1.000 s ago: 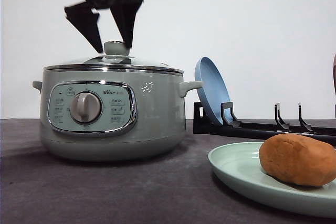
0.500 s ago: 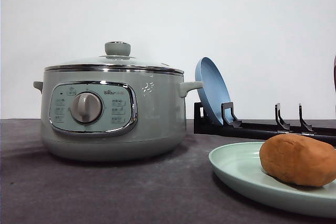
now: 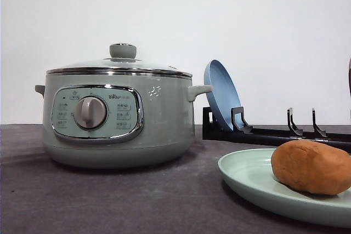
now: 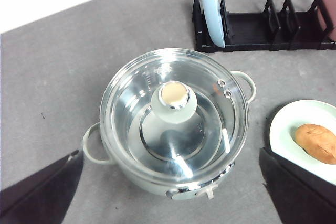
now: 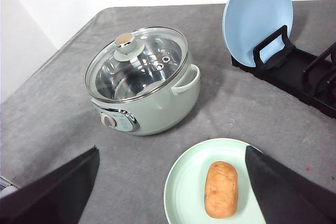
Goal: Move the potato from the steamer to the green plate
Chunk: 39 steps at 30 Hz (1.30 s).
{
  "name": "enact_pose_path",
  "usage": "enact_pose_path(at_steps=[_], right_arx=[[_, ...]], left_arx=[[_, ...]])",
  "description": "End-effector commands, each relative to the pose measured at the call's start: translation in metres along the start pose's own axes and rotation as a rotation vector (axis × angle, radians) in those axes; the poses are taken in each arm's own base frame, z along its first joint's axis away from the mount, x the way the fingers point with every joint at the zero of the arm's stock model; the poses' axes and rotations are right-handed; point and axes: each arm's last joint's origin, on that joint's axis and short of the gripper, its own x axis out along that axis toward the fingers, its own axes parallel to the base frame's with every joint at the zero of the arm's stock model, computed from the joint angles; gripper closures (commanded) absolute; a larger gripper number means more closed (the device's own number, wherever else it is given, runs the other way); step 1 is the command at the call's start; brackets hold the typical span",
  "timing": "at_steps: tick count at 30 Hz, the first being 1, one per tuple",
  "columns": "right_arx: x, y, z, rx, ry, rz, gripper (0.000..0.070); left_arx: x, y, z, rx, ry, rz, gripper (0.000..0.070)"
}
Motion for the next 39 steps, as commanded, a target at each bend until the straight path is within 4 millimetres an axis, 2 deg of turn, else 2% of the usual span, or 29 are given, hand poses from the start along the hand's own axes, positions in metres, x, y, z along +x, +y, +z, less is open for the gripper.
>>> enact_pose_path(at_steps=[1, 13, 19, 27, 37, 38, 39], right_arx=[[-0.003, 0.002, 0.003, 0.001, -0.021, 0.009, 0.0139], [-0.003, 0.002, 0.003, -0.068, -0.021, 0.008, 0.0139], [-0.003, 0.002, 0.003, -0.127, -0.020, 0.011, 0.0140], [-0.003, 0.002, 0.002, -0.196, -0.009, 0.028, 0.0140], [-0.003, 0.003, 0.002, -0.200, 0.000, 0.067, 0.0141], [-0.003, 0.003, 0.002, -0.200, 0.000, 0.067, 0.0159], [-0.003, 0.003, 0.002, -0.198, 0.000, 0.066, 0.0271]], left_arx=[[-0.006, -0.002, -0.009, 0.002, -0.027, -0.002, 0.0000], [-0.030, -0.010, -0.117, -0.032, -0.211, -0.017, 0.0000], [-0.040, -0.014, -0.151, -0.112, -0.279, -0.095, 0.0000], [-0.050, -0.019, -0.161, -0.111, -0.312, -0.210, 0.0000], [-0.049, -0.019, -0.160, -0.109, -0.311, -0.211, 0.0003], [-0.049, -0.019, -0.160, -0.109, -0.311, -0.211, 0.0053], [-0.049, -0.019, -0.160, -0.108, -0.310, -0.211, 0.0253]])
